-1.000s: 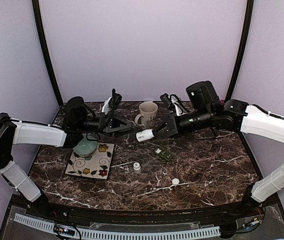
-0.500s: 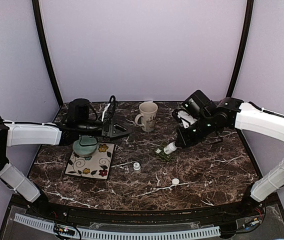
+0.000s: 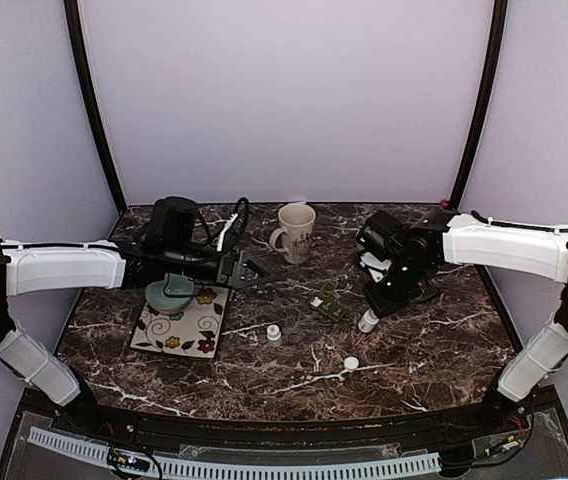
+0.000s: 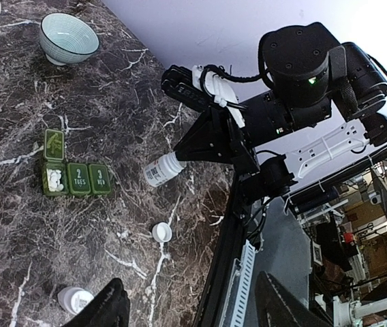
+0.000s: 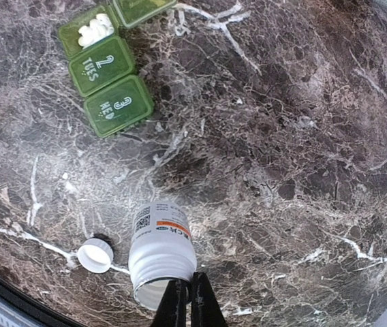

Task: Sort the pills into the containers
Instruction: Place the pill bottle at the center of the board.

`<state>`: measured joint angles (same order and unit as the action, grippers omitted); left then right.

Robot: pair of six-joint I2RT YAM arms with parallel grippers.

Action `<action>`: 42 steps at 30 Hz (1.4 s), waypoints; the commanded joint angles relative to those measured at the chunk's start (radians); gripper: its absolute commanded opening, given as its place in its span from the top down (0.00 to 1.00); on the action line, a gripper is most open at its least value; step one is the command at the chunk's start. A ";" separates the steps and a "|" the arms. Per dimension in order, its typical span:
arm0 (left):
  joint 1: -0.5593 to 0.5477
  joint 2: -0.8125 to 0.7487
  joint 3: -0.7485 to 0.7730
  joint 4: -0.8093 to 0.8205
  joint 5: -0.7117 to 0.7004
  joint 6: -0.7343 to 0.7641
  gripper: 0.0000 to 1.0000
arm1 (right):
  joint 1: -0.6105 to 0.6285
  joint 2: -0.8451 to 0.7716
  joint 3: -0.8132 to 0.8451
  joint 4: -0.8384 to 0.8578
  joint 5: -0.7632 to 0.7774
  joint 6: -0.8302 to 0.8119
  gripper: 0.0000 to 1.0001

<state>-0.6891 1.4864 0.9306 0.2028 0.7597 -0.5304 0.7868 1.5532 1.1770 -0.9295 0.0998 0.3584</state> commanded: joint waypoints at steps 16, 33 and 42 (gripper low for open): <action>-0.102 -0.009 0.086 -0.213 -0.169 0.163 0.36 | -0.014 0.150 0.028 -0.019 0.022 -0.084 1.00; -0.128 0.022 0.114 -0.243 -0.189 0.190 0.36 | -0.014 0.118 0.060 -0.035 0.024 -0.074 0.71; -0.151 0.064 0.169 -0.293 -0.194 0.228 0.36 | -0.012 0.030 0.094 -0.063 0.048 -0.035 0.69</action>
<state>-0.8219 1.5337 1.0523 -0.0444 0.5735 -0.3401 0.7803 1.6535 1.2304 -0.9756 0.1291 0.2905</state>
